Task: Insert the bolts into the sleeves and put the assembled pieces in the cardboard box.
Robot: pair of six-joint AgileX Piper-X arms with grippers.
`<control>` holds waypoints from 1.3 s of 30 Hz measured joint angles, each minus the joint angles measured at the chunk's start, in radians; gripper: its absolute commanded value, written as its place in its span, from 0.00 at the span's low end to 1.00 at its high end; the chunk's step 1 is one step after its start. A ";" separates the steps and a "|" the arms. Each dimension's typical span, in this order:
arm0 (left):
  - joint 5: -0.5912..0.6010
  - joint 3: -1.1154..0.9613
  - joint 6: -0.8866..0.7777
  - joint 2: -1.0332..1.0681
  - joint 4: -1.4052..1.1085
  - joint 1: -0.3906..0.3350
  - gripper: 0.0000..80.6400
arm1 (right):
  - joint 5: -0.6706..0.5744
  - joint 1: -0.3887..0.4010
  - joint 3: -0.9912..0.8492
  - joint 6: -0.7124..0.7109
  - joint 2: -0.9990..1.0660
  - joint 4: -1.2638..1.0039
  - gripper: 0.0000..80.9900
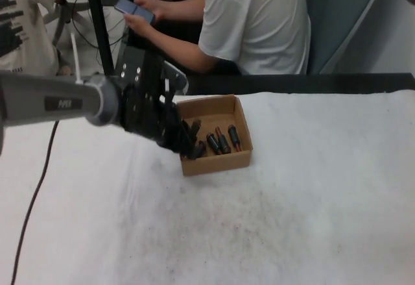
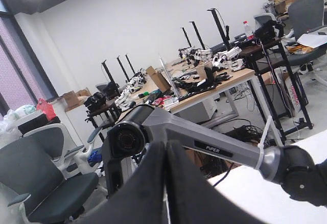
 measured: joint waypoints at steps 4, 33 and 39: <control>-0.020 -0.040 0.010 0.001 0.024 0.000 0.00 | 0.000 0.000 -0.001 0.000 0.000 0.003 0.01; -0.070 -0.139 0.057 0.075 0.199 -0.021 0.78 | 0.002 0.000 -0.001 -0.009 0.000 0.007 0.01; -0.113 -0.135 0.050 -0.016 0.247 -0.019 0.63 | 0.023 -0.008 -0.001 -0.056 0.000 0.047 0.01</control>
